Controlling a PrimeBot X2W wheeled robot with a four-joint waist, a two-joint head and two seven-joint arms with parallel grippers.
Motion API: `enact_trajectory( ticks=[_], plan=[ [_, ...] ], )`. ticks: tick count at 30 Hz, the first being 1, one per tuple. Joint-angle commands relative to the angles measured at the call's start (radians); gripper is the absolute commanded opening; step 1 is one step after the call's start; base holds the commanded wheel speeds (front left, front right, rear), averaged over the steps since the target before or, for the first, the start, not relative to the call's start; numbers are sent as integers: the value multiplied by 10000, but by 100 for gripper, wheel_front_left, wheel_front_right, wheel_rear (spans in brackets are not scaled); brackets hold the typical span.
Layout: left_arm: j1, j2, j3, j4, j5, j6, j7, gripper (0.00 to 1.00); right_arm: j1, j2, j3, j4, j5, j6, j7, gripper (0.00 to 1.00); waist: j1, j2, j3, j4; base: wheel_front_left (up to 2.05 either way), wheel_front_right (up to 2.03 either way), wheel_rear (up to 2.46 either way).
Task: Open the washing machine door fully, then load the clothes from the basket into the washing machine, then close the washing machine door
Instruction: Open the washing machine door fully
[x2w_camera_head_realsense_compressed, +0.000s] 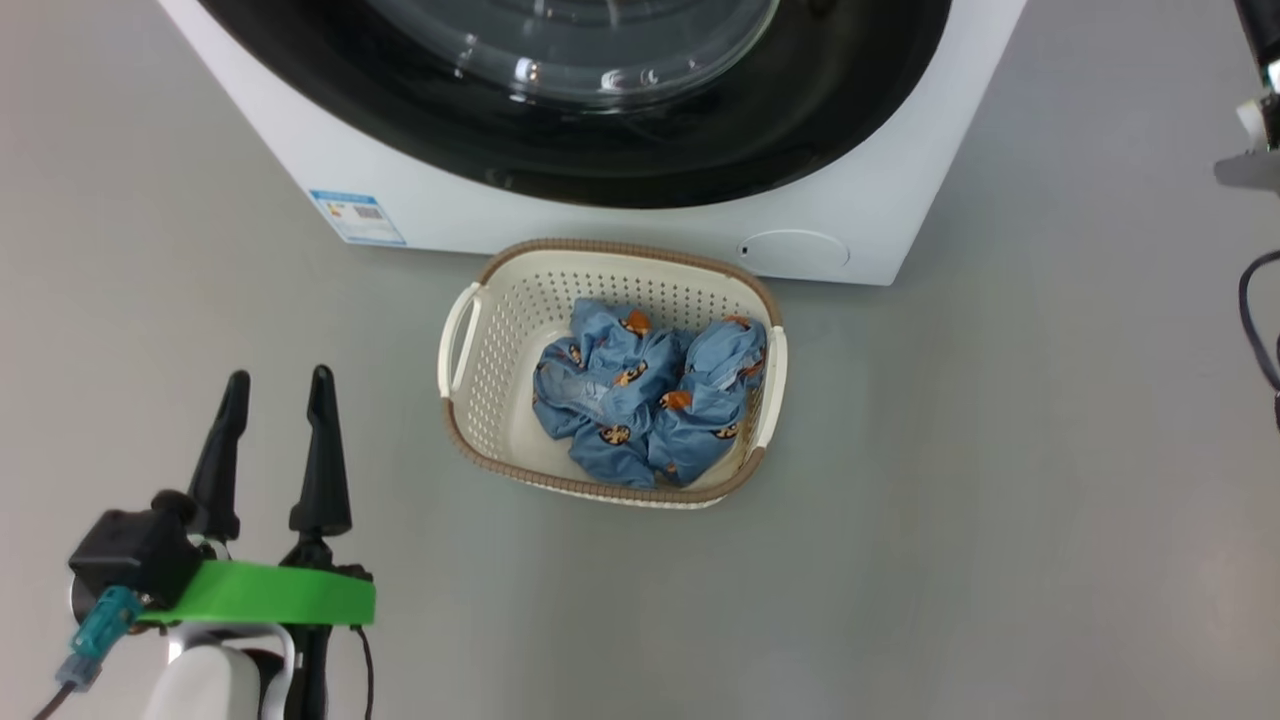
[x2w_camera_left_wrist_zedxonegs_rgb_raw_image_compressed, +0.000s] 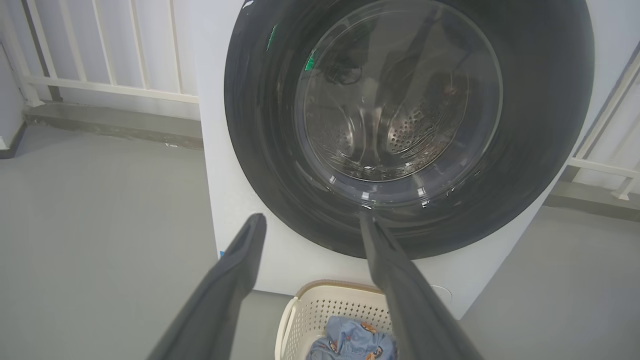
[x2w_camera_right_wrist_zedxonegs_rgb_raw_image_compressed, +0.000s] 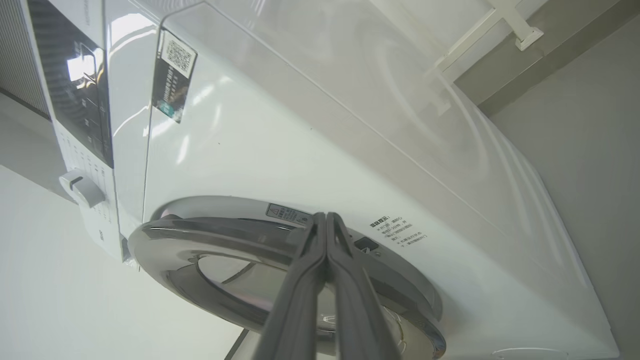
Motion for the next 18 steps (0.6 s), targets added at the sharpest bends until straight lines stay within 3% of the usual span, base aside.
enact_trajectory(
  ticks=[1,18],
  plan=[
    [-400,167,347,-336,76,-75,-65,100,-343,-106,146,-161,58,58,146,0,-1,0,254,192,0,0,0],
    [-913,-193,-58,-525,101,-149,-65,100,-2254,-329,789,869,733,58,1896,0,-1,0,1283,946,0,0,0]
  ],
)
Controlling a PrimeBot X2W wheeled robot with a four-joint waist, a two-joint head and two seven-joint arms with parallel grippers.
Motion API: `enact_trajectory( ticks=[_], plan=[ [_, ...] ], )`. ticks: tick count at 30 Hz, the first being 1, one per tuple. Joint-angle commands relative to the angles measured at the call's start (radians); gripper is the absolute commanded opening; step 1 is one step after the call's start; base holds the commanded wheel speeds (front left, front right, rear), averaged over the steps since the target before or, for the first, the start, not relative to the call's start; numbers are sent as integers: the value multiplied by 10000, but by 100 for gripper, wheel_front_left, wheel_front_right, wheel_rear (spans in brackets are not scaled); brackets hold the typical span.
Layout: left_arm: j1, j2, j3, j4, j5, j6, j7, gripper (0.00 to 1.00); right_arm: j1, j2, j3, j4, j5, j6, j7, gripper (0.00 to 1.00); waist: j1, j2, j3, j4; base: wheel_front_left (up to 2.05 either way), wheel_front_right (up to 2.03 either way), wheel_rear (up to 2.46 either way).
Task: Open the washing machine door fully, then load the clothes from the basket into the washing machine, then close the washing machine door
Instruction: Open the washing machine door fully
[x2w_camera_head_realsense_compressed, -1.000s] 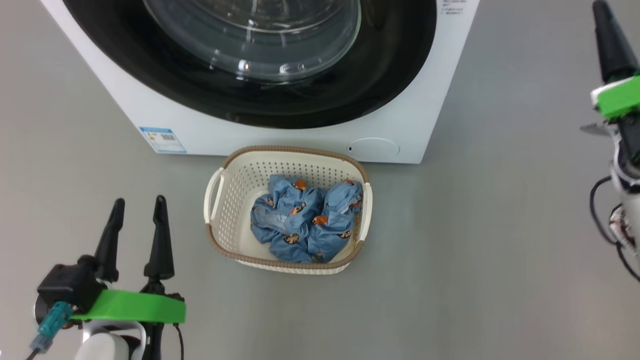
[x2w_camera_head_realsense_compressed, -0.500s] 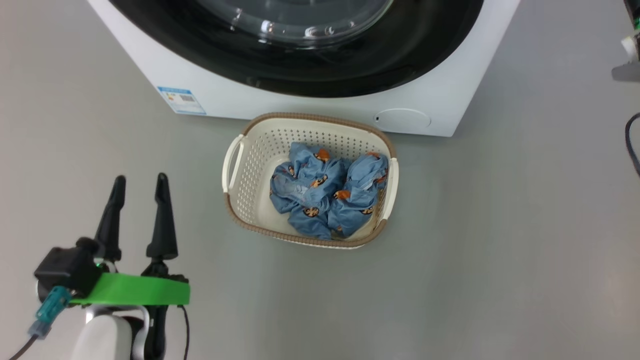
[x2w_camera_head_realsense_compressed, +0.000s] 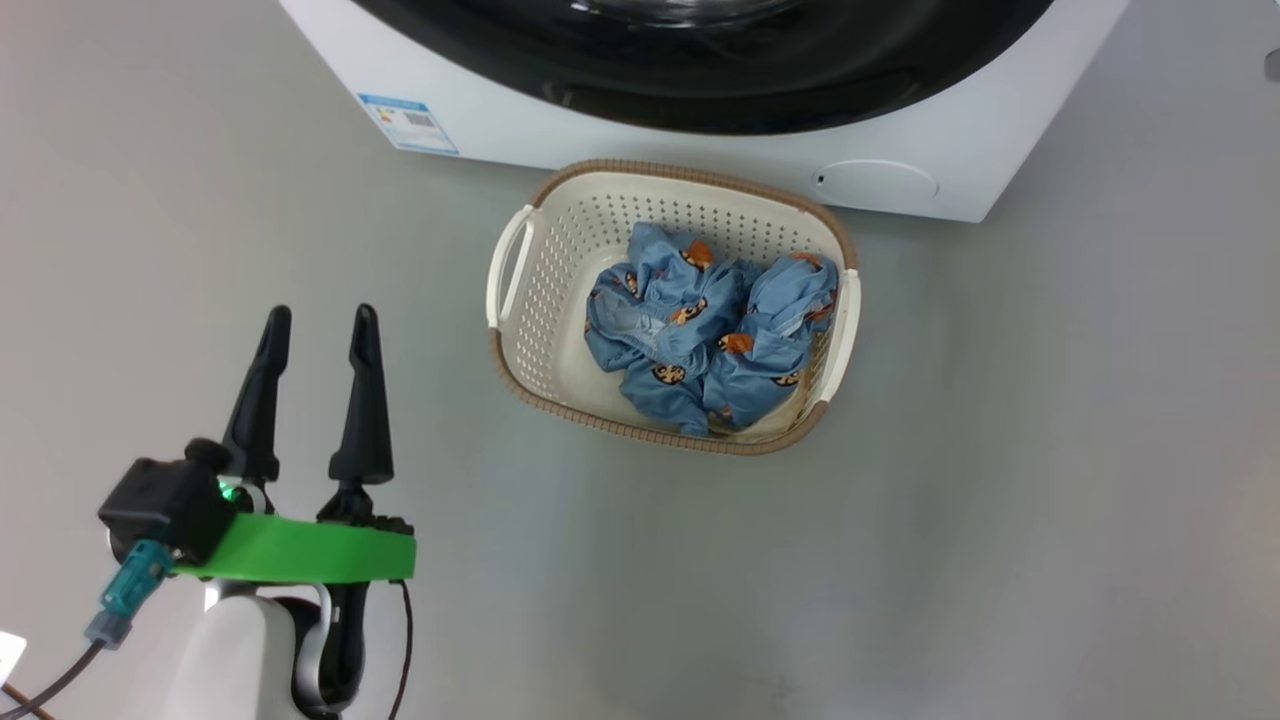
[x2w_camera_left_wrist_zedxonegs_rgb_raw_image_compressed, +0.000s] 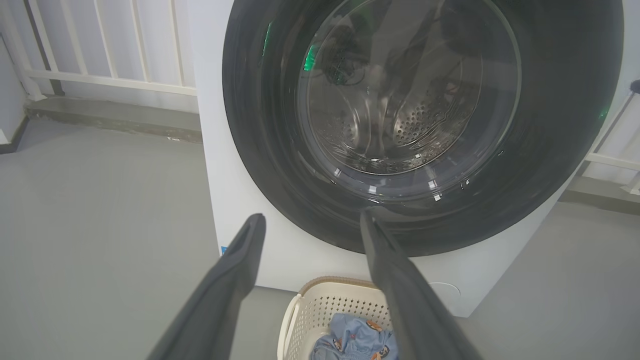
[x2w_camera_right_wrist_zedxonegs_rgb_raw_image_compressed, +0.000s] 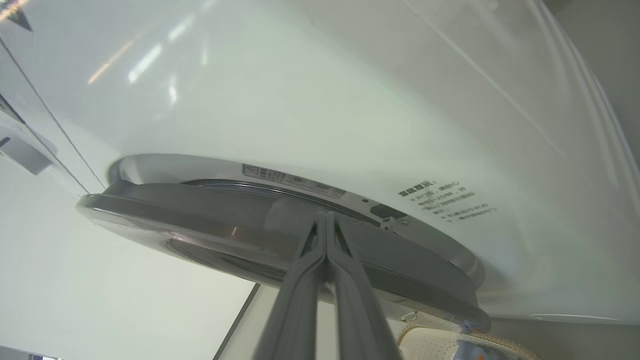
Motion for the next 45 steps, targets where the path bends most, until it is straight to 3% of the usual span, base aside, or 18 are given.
enact_trajectory(
  ticks=[1,23,45],
  plan=[
    [-196,190,340,-332,10,-41,-63,100,-317,-44,96,-157,13,58,137,0,-1,0,214,172,0,0,0],
    [-643,33,84,-241,-315,-45,-63,100,-2647,285,793,1011,103,58,1867,0,-1,0,1150,782,0,0,0],
    [-85,221,398,248,-182,-46,-63,100,-395,493,1287,693,748,58,3105,0,-1,0,-537,691,0,0,0]
  ],
)
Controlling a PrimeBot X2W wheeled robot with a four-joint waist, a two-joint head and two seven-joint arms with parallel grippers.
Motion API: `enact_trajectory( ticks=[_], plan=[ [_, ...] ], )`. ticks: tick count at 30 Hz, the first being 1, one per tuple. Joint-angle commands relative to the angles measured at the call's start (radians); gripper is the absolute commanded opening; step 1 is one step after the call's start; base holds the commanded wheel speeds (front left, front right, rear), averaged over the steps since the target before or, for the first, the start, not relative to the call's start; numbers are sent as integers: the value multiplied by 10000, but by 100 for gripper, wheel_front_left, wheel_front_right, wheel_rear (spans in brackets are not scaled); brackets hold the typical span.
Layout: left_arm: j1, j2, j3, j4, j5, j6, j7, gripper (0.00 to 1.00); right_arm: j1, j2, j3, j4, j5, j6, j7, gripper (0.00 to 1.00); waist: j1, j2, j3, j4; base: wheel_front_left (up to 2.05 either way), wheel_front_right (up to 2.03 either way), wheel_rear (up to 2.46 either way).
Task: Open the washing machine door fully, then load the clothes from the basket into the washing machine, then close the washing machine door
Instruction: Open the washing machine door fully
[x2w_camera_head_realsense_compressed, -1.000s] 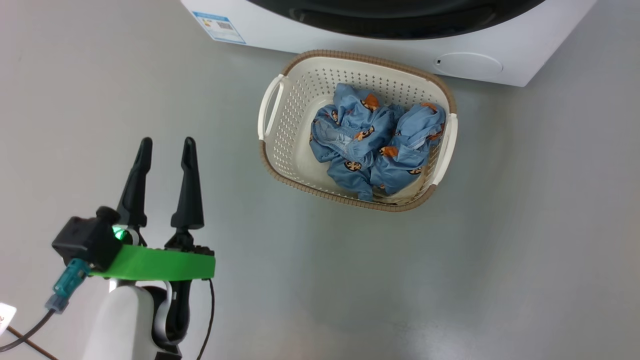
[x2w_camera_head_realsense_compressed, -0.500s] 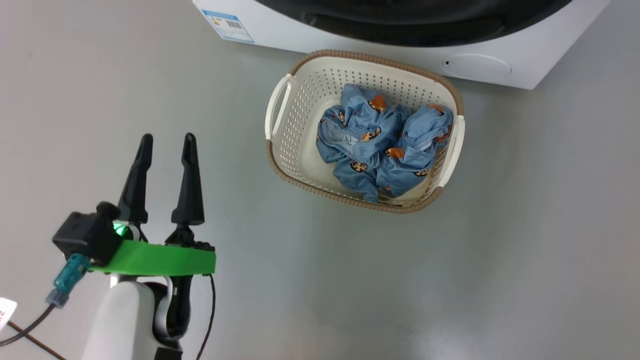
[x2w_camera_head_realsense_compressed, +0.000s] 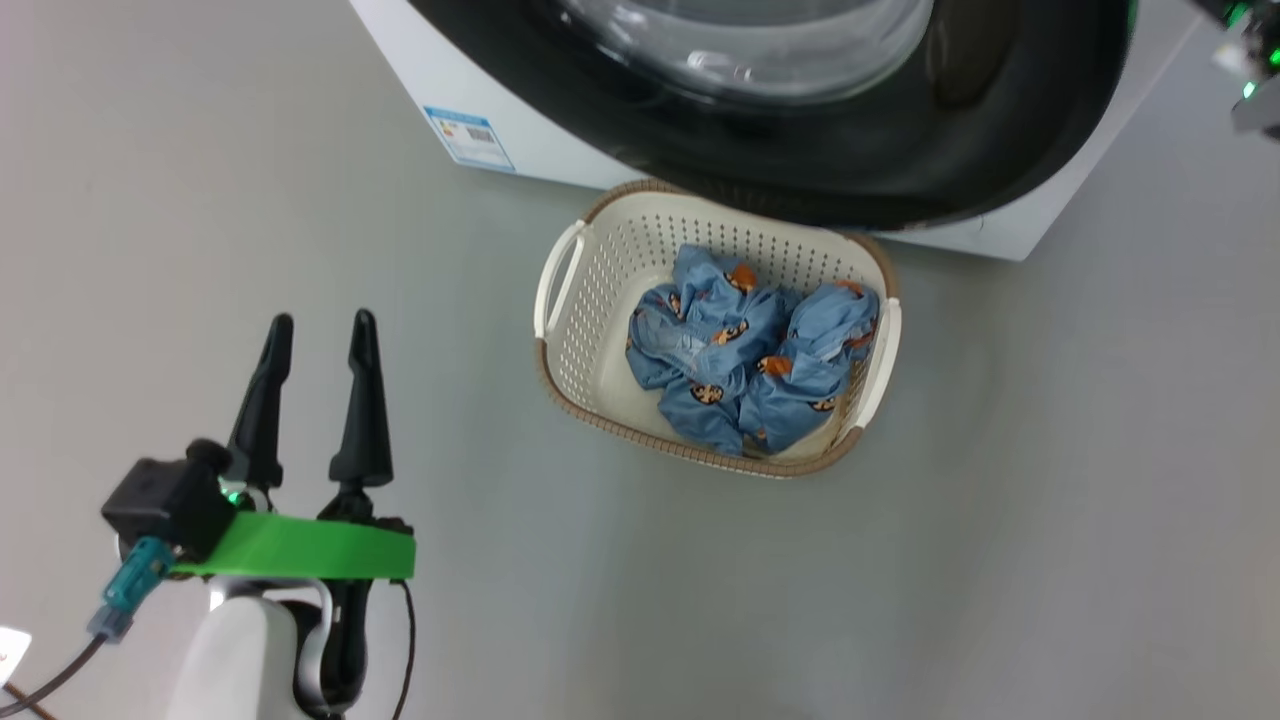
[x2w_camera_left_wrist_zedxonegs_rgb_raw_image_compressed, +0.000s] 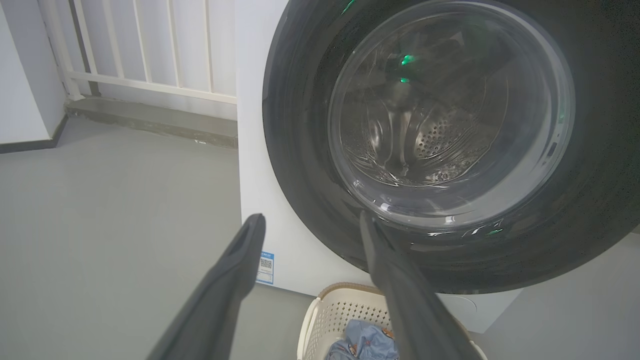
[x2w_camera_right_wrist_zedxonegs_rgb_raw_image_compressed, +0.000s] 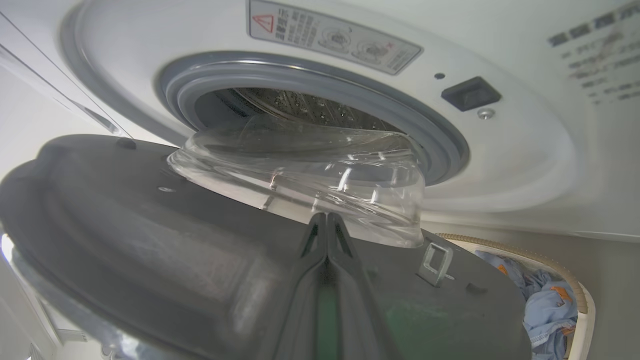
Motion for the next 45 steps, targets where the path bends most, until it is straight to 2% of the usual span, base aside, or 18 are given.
enact_trajectory(
  ticks=[1,10,28,45],
  plan=[
    [156,361,385,-146,85,-34,-63,100,358,495,250,-361,60,62,228,0,1,0,-361,-48,0,0,0],
    [743,537,671,-23,246,-34,-63,100,1706,705,471,-865,387,62,663,0,1,0,-1301,22,0,0,0],
    [1600,709,770,282,513,-5,-63,100,4580,878,247,-2230,1264,62,938,0,1,0,-2794,963,0,0,0],
    [1953,965,642,-5,524,187,290,100,5660,1376,167,-2813,1686,62,1367,0,1,0,-3276,1919,0,0,0]
  ],
)
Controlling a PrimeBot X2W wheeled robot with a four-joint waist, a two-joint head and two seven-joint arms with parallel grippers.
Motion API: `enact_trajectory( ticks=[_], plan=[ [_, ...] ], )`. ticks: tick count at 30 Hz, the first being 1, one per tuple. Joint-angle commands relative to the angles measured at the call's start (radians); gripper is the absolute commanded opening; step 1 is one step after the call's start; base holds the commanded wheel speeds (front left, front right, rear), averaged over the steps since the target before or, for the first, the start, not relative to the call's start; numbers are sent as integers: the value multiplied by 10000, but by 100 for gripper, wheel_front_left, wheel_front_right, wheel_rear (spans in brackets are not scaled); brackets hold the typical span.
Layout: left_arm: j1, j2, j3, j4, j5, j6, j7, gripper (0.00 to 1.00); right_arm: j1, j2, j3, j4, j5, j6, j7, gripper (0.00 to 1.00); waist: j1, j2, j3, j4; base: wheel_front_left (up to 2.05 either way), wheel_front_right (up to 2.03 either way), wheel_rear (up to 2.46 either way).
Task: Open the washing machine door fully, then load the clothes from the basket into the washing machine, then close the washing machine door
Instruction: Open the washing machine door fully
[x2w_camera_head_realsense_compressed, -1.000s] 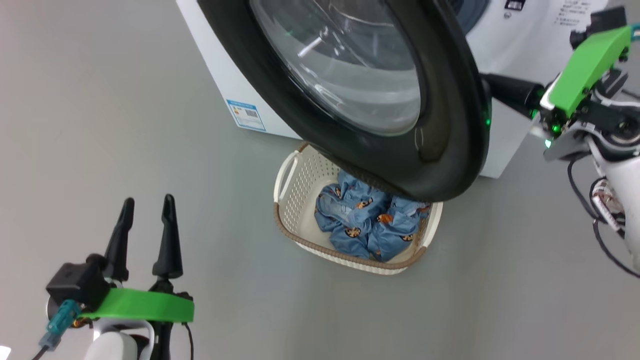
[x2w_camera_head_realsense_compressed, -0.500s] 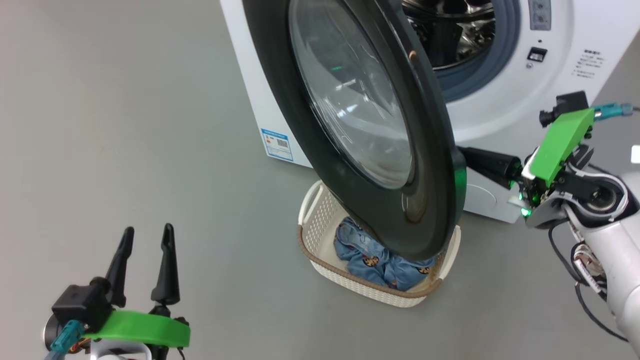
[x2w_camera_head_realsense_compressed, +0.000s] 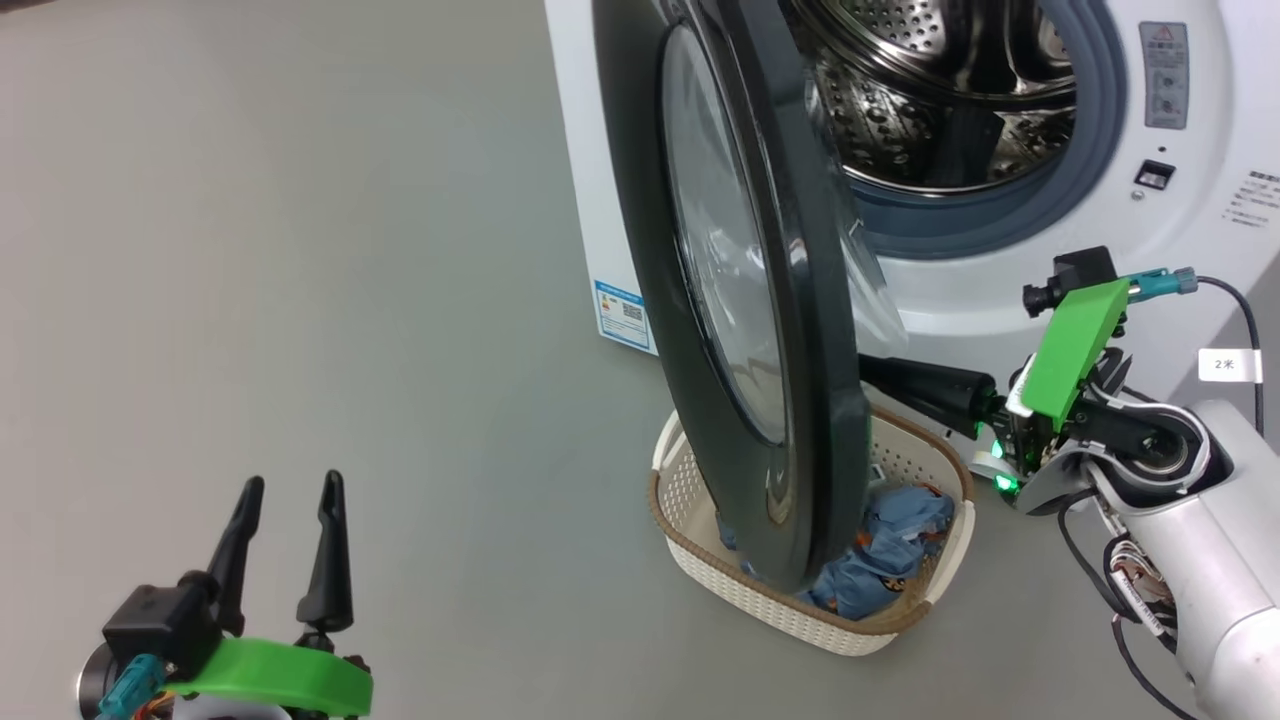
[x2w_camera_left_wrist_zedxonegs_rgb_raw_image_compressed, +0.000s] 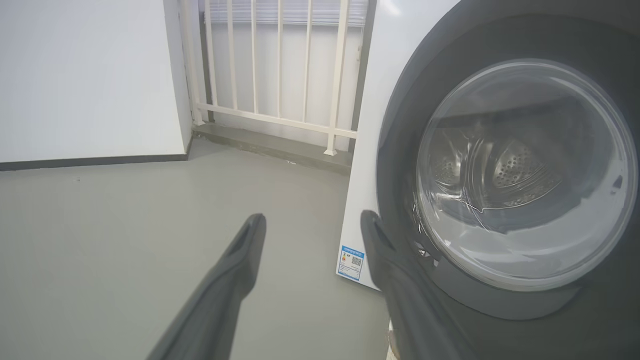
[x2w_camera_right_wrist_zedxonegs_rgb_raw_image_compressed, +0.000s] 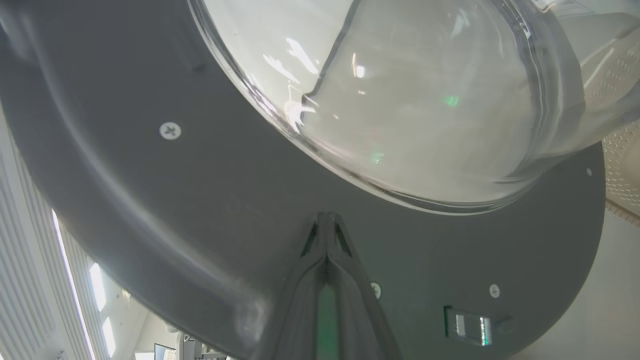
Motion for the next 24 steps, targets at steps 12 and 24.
enact_trajectory(
  ticks=[12,24],
  plan=[
    [67,314,389,-618,-103,245,23,100,-49,597,276,-378,-46,60,243,0,0,0,71,291,0,0,0],
    [1,378,274,-659,-147,344,74,100,91,687,53,-442,-129,60,200,0,0,0,-102,222,0,0,0]
  ],
)
